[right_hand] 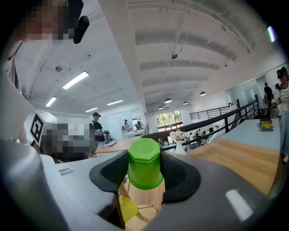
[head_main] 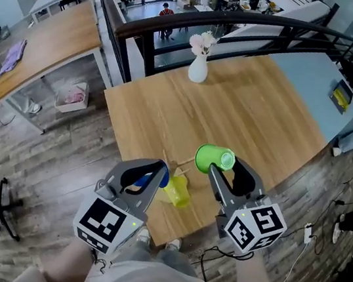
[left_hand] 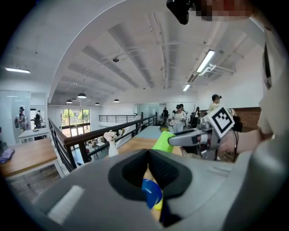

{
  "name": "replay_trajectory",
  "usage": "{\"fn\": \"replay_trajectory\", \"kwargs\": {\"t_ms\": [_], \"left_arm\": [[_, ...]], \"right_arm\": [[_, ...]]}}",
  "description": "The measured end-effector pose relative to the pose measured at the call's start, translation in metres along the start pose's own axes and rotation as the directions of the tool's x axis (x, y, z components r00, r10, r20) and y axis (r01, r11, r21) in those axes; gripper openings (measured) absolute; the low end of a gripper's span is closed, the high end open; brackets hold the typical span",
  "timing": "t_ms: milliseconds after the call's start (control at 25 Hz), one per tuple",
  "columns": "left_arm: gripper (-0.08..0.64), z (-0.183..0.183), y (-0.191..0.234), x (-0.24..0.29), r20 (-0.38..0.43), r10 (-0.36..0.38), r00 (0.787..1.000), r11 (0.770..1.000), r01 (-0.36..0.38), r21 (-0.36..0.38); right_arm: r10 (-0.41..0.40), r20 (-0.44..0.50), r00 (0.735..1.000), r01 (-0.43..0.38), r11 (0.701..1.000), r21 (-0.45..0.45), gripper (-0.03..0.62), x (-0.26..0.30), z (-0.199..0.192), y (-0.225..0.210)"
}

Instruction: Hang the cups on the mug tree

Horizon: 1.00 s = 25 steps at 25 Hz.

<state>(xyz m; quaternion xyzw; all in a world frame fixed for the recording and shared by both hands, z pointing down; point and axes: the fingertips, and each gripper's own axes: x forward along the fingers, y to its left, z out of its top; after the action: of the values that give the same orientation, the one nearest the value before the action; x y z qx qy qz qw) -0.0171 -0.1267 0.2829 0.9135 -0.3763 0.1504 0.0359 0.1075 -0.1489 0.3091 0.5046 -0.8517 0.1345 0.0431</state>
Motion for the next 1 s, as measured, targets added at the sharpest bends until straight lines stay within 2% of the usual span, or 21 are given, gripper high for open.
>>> {"fn": "replay_trajectory", "kwargs": {"t_ms": [280,560,760,880,1000], "left_arm": [[0.003,-0.007,0.003,0.003,-0.021,0.023,1.0,1.0,-0.024,-0.018],[0.003,-0.01,0.0,0.005,-0.035,0.035,0.999,0.999,-0.036,-0.026],[0.003,-0.013,0.004,0.0,-0.033,0.055,0.998,0.998,-0.056,-0.023],[0.003,-0.014,0.005,-0.003,-0.037,0.064,0.997,0.997,-0.065,-0.03],[0.003,-0.018,0.007,-0.006,-0.045,0.071,0.996,0.997,-0.073,-0.032]], "right_arm": [[0.084,-0.022,0.996,-0.082,0.995,0.064,0.224,0.014,-0.015,0.005],[0.172,-0.063,0.983,-0.167,0.983,0.077,0.225,0.021,-0.026,0.018],[0.163,-0.078,0.984,-0.157,0.985,0.078,0.239,0.026,-0.036,0.017],[0.146,-0.124,0.982,-0.141,0.989,0.05,0.289,0.029,-0.049,0.015],[0.12,-0.142,0.983,-0.117,0.993,0.028,0.301,0.03,-0.057,0.012]]}}
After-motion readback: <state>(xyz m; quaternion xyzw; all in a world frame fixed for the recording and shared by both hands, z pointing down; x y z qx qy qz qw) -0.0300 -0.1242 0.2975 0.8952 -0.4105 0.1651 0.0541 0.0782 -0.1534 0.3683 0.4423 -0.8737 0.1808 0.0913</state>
